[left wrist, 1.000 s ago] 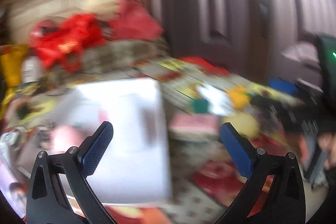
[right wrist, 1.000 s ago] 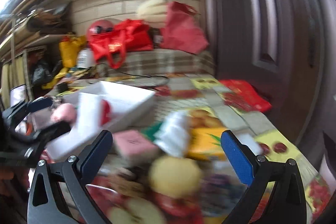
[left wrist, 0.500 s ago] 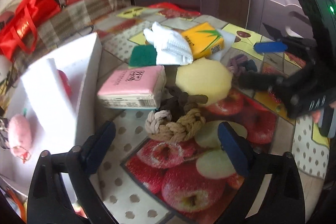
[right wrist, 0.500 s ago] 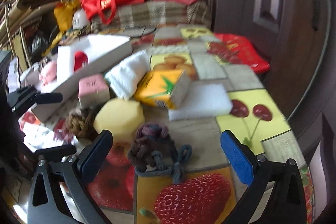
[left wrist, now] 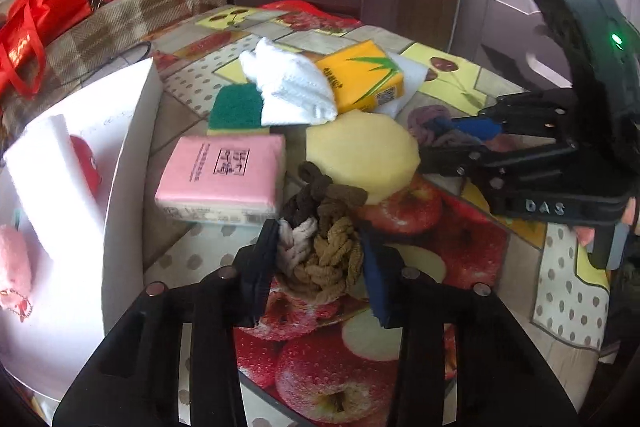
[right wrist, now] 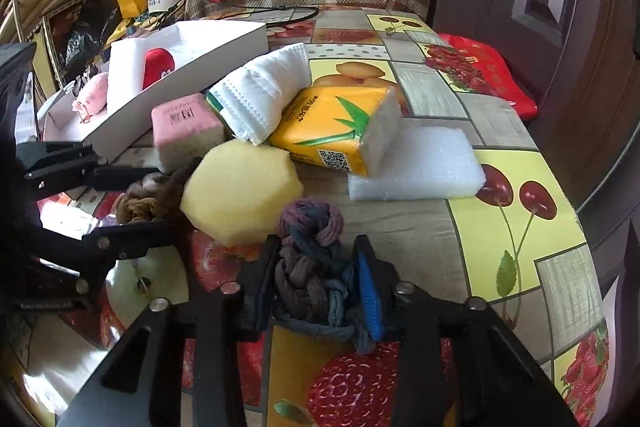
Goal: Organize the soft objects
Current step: 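Grasp the beige braided rope with the left tool while the right grasps the blue-grey rope knot, then carry both rope knots to the tray and open both tools to release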
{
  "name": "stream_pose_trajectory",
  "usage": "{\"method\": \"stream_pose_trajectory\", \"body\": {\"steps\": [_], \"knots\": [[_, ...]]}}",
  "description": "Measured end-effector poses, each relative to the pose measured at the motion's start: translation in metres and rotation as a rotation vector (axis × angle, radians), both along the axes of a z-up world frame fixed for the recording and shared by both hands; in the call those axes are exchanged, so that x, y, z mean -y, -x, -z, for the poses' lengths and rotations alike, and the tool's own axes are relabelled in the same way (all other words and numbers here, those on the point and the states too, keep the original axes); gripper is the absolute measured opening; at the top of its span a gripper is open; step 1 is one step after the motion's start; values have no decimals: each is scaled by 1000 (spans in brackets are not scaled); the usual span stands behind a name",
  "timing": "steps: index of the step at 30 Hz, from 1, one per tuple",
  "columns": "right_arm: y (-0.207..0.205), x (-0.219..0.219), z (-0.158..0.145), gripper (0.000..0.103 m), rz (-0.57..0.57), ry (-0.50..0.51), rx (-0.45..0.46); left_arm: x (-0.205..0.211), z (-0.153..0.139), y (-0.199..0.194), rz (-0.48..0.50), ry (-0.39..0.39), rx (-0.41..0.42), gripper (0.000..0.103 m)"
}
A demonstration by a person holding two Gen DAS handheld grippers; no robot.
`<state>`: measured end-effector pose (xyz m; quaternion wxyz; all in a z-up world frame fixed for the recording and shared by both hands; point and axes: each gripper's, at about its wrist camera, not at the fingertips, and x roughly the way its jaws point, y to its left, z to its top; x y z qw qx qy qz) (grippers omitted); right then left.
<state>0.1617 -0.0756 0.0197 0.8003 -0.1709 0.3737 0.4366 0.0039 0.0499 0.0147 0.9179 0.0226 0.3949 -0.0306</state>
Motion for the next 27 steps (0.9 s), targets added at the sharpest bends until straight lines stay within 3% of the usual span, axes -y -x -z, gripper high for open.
{"method": "stream_pose_trajectory", "body": {"steps": [4, 10, 12, 16, 23, 27], "knots": [[-2, 7, -7, 27, 21, -45, 7, 8, -9, 11, 30, -30, 72, 37], [12, 27, -28, 26, 60, -177, 126, -2, -34, 50, 23, 12, 305, 37], [15, 32, -33, 26, 81, -218, 154, -9, -42, 65, -2, 31, 390, 37], [21, 32, -41, 27, 124, -290, 221, -18, -50, 81, -92, 30, 483, 37], [29, 4, -40, 27, 114, -341, 180, -39, -53, 95, -183, -22, 513, 38], [47, -14, -41, 27, 65, -337, 212, -56, -51, 104, -226, -64, 533, 38]]}}
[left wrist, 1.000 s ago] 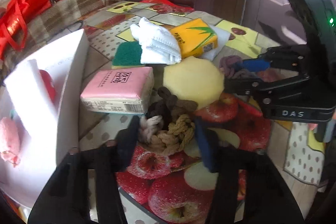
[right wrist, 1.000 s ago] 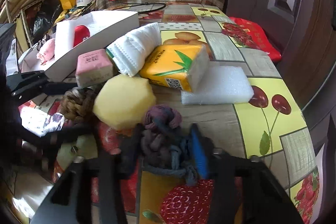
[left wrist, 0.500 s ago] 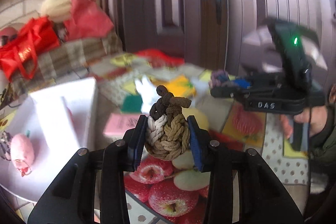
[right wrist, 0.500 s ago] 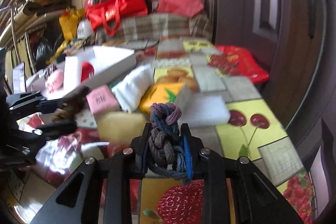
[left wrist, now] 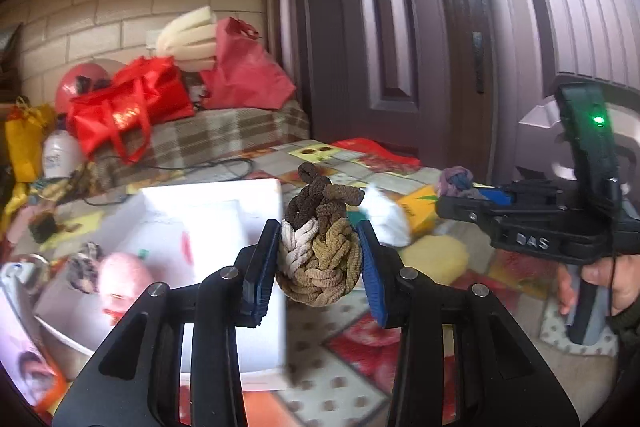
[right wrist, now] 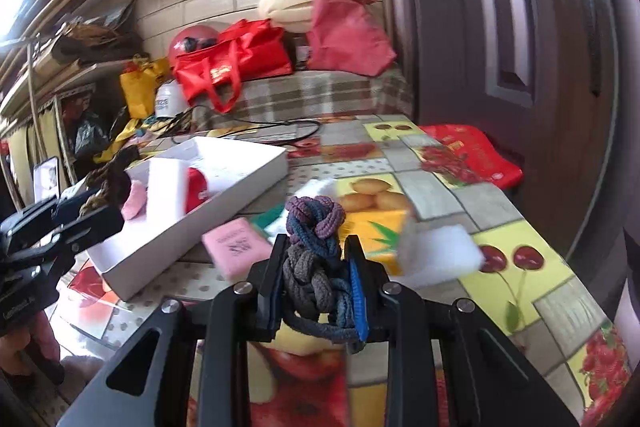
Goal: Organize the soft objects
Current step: 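Carry both rope knots to the tray and open both tools to release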
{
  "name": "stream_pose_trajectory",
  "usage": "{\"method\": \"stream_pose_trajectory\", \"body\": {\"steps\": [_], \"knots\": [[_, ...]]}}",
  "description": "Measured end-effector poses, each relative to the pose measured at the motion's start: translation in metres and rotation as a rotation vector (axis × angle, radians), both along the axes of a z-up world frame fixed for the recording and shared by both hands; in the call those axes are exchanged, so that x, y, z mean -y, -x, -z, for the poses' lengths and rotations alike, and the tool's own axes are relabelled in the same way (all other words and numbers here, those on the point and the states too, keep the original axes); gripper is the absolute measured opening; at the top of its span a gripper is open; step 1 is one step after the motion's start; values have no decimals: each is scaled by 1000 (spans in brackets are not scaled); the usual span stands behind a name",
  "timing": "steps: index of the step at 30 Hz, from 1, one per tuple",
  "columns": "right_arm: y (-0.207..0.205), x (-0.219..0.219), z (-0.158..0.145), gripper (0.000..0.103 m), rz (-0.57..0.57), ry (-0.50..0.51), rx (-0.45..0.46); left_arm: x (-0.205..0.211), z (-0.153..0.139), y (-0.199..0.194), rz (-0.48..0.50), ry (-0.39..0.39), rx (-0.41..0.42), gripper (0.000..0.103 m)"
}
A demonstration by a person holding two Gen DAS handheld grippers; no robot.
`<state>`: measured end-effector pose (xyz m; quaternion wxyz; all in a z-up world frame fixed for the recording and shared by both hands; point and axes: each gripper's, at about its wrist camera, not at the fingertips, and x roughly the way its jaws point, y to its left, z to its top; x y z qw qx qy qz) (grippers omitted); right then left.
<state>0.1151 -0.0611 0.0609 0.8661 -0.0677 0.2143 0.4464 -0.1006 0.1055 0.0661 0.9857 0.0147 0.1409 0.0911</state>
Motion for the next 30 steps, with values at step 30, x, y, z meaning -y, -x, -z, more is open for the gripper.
{"method": "stream_pose_trajectory", "body": {"steps": [30], "knots": [[40, -126, 3, 28, -290, 21, -67, -127, 13, -3, -341, 131, -42, 38]]}}
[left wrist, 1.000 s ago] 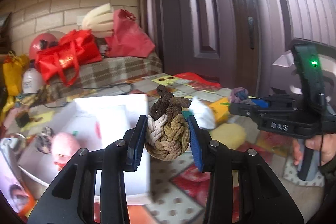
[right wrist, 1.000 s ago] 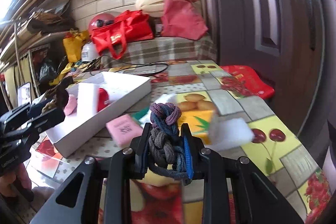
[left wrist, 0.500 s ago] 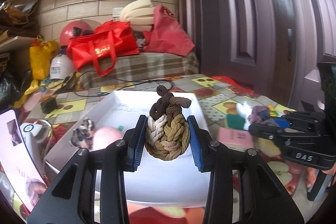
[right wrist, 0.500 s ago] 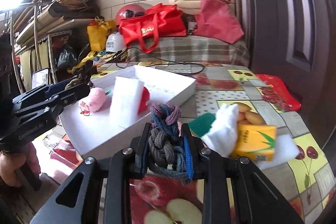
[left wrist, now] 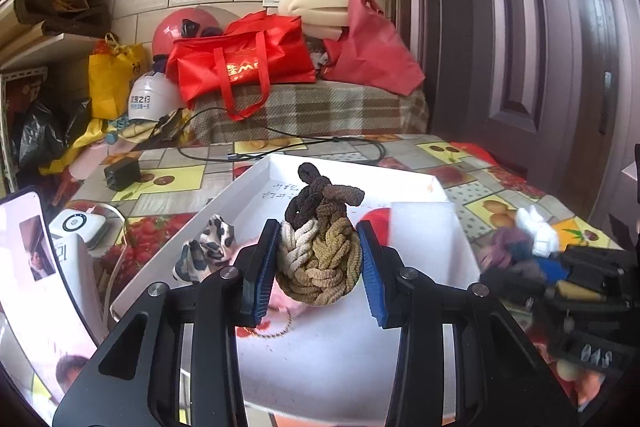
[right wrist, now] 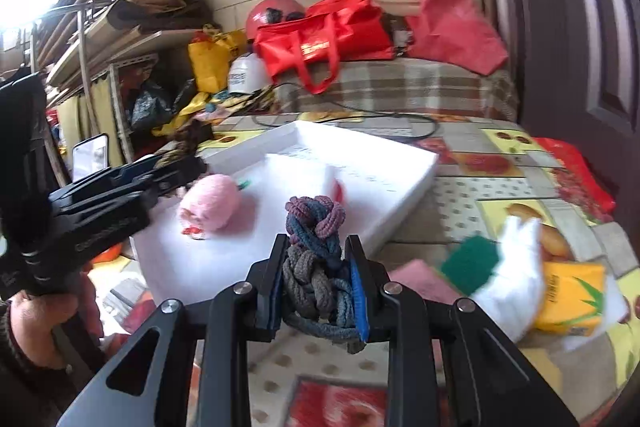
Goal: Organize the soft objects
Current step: 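Carry both rope knots to the tray and open both tools to release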
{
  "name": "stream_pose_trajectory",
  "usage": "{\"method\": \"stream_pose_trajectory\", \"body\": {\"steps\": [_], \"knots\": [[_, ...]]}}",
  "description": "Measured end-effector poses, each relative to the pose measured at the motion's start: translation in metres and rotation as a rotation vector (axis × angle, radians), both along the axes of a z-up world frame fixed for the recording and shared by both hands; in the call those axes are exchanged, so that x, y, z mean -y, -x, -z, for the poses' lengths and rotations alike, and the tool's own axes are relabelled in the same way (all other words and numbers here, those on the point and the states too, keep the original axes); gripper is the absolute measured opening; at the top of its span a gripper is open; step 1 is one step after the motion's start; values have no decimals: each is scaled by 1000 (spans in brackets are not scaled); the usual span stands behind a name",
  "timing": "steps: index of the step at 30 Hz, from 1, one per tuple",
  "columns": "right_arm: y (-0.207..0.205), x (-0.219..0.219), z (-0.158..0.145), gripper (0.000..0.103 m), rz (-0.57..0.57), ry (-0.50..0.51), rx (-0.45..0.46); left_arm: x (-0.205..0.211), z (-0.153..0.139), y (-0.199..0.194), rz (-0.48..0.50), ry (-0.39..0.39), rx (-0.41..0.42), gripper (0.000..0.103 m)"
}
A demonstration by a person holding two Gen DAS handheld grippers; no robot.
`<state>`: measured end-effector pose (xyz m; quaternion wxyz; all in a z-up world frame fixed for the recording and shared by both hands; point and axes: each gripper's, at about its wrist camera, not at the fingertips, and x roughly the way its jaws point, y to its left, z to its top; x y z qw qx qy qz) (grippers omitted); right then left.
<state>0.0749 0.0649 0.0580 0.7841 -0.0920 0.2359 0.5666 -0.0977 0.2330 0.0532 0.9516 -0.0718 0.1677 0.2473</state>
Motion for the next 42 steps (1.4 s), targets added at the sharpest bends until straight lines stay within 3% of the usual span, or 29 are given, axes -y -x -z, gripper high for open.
{"method": "stream_pose_trajectory", "body": {"steps": [5, 8, 11, 18, 24, 30, 33, 34, 35, 36, 38, 40, 42], "knots": [[11, -43, 13, 28, -164, 139, -37, -17, 3, -8, -22, 47, -15, 38], [10, -60, 20, 28, -180, 206, -42, -25, 4, -7, -26, 90, -12, 38], [3, -70, 23, 28, -152, 229, -40, -24, 4, -7, -21, 84, -15, 38], [-54, -78, 20, 27, 95, 168, -101, -22, 4, -11, -19, 72, -30, 38], [-43, -55, 17, 27, 74, 68, -186, -33, 7, -26, -22, 111, -56, 38], [-28, -59, 11, 29, 61, 60, -109, -36, 10, -37, -11, 133, -100, 39], [-30, -61, 11, 30, 68, 68, -105, -39, 11, -36, -30, 140, -102, 47], [-31, -62, 11, 36, 72, 72, -106, -39, 10, -35, -35, 136, -97, 56], [-32, -63, 12, 52, 76, 76, -106, -39, 10, -32, -57, 128, -85, 61], [-34, -63, 12, 56, 89, 76, -107, -40, 9, -29, -76, 130, -70, 66], [-39, -58, 13, 73, 105, 55, -136, -47, 9, -21, -106, 163, -38, 90], [-43, -53, 13, 79, 98, 31, -160, -55, 11, -17, -116, 199, -19, 100], [-39, -53, 11, 80, 112, 29, -135, -56, 11, -15, -115, 206, -14, 102]]}}
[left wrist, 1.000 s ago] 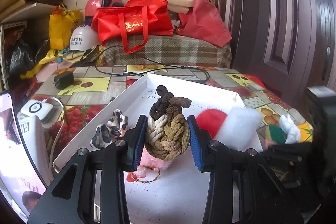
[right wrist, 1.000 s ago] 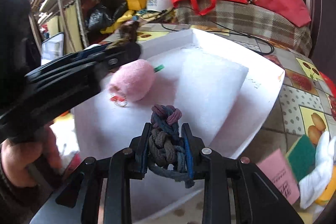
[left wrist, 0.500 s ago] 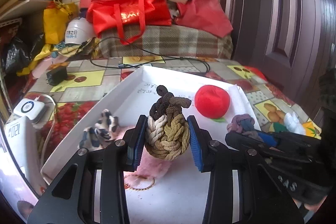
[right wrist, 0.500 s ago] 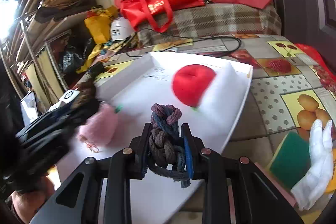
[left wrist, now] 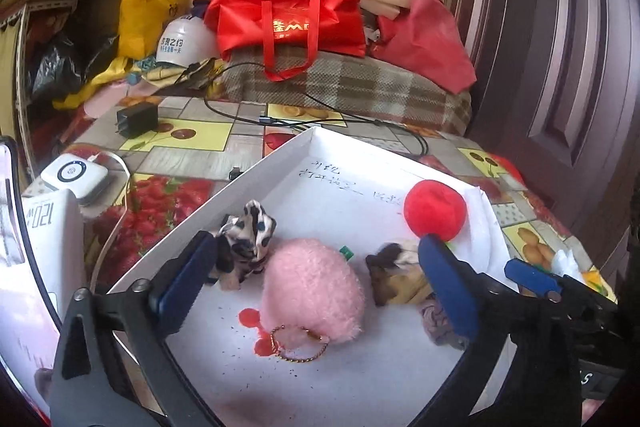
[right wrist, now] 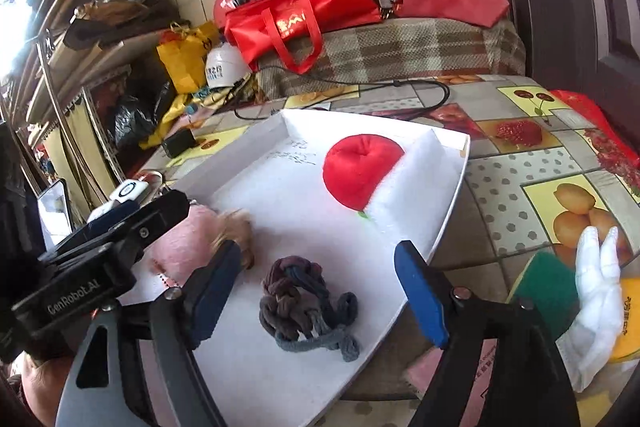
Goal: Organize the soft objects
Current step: 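Carry both rope knots to the tray and open both tools to release, then move both open tools from the tray back to the pile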
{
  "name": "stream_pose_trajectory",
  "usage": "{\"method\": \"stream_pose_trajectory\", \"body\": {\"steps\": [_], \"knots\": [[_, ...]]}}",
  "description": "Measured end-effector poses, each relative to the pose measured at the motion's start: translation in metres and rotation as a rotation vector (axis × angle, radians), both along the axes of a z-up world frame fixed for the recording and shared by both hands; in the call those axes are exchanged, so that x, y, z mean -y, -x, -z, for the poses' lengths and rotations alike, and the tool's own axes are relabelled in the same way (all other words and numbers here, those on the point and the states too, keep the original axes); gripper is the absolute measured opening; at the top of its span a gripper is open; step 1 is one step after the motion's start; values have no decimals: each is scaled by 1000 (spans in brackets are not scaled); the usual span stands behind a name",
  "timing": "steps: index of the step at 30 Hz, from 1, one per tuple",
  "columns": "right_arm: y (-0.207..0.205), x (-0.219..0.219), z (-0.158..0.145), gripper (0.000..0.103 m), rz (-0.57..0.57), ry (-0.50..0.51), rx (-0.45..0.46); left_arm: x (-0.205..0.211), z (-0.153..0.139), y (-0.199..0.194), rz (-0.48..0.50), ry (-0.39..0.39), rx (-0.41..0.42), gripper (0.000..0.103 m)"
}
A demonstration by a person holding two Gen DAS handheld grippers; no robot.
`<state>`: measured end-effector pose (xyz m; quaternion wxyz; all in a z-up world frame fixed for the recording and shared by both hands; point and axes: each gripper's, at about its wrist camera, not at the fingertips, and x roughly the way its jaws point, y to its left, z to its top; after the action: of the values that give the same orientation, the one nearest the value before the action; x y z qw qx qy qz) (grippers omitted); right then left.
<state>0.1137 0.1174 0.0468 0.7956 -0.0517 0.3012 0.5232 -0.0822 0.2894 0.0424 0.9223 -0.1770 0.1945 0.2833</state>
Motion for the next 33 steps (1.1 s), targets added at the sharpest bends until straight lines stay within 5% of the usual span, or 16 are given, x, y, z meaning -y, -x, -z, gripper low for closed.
{"method": "stream_pose_trajectory", "body": {"steps": [7, 18, 27, 33], "knots": [[16, 2, -5, 81, 4, -3, 84, 12, -5, 5, 3, -66, 21, 103], [15, 8, -8, 96, 62, -23, 112, 19, -10, 17, -33, -115, 71, 103], [48, 48, -21, 97, 89, -140, 267, 47, -17, 30, -16, -230, 122, 103], [59, 84, -30, 103, 238, -236, 339, 61, -21, 48, -35, -225, 188, 103]]}}
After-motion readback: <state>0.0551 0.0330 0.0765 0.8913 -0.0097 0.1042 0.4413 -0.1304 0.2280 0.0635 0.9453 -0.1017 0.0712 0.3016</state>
